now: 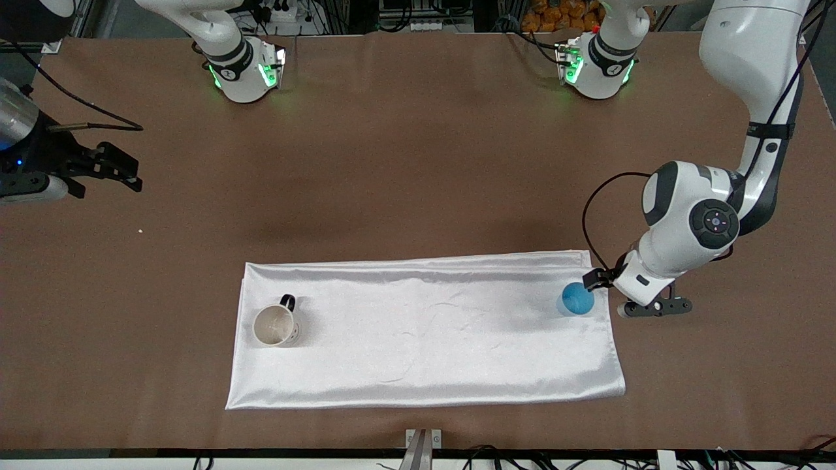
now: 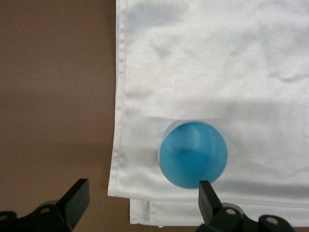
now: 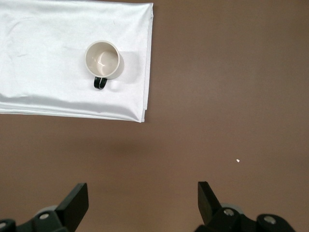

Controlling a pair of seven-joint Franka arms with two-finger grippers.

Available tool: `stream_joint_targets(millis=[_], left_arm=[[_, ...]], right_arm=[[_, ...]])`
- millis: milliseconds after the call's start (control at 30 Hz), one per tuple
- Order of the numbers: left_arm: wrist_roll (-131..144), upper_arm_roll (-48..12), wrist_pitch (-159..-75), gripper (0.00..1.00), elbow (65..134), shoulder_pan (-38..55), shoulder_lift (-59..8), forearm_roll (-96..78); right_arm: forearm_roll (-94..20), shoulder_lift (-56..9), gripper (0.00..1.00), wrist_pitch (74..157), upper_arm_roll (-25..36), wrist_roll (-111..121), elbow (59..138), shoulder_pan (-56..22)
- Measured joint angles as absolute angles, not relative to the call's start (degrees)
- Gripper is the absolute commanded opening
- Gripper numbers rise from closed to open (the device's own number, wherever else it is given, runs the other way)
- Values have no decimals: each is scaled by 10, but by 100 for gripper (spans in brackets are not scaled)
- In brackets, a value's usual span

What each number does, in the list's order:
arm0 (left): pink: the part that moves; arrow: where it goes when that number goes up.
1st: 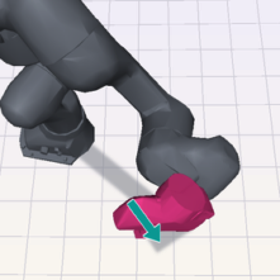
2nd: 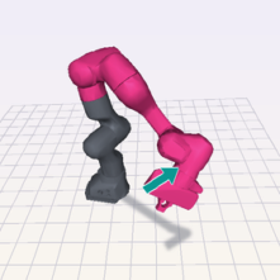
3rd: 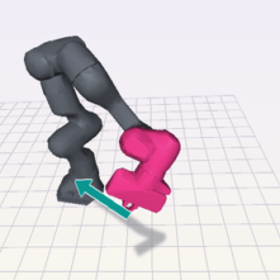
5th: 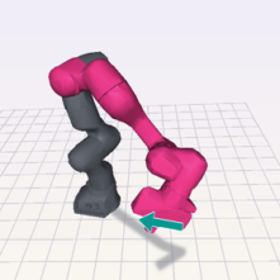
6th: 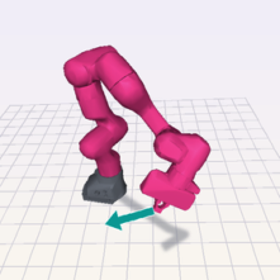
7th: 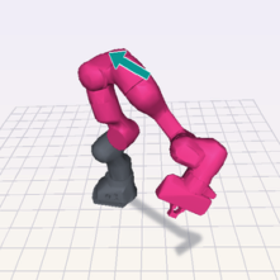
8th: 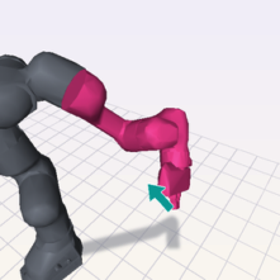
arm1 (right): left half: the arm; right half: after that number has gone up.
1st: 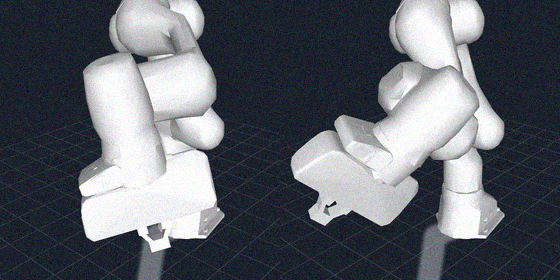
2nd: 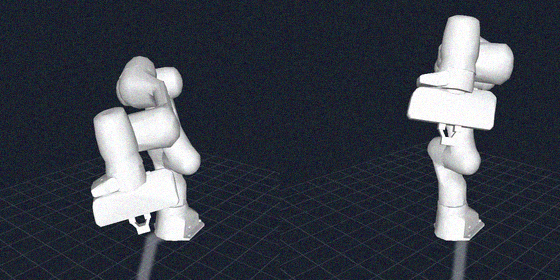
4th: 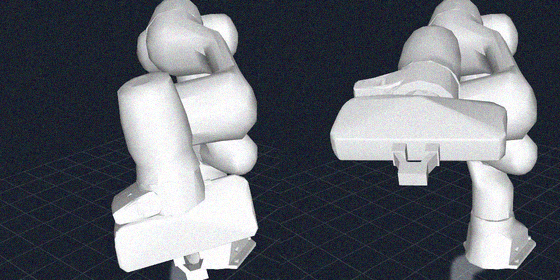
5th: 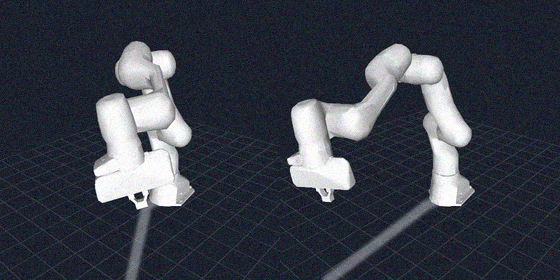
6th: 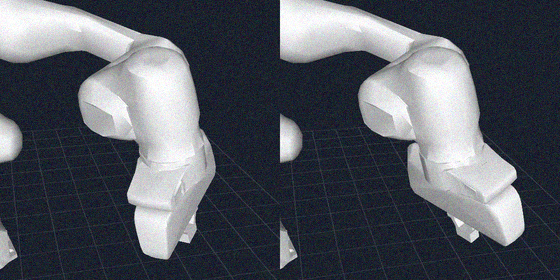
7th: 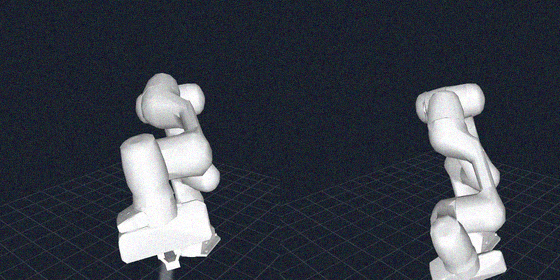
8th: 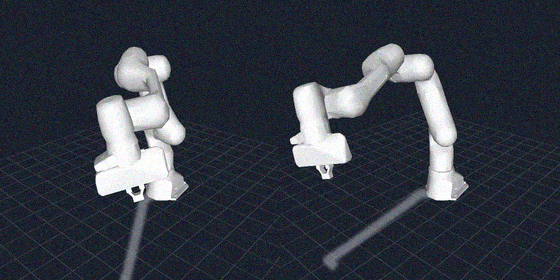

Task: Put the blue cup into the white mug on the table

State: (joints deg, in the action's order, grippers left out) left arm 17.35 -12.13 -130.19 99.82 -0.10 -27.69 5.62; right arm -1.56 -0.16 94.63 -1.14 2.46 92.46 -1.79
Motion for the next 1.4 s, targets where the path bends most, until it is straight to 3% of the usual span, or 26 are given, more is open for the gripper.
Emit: stream_joint_targets(millis=[500,900,1033,1200,1400], left_arm=[[173,-121,-1349,100,977,-1,-339,56],[173,-121,-1356,100,975,-1,-352,56],[174,-121,-1356,81,975,-1,-354,56],[174,-121,-1359,67,975,0,-359,56],[174,-121,-1360,31,974,0,-362,56]], right_arm=[[-16,-2,100,946,-11,25,925,-18],[-16,-2,100,946,-11,25,925,-18],[-16,-2,100,946,-11,25,925,-18],[-16,-2,100,946,-11,25,925,-18],[-16,-2,100,946,-11,25,925,-18]])
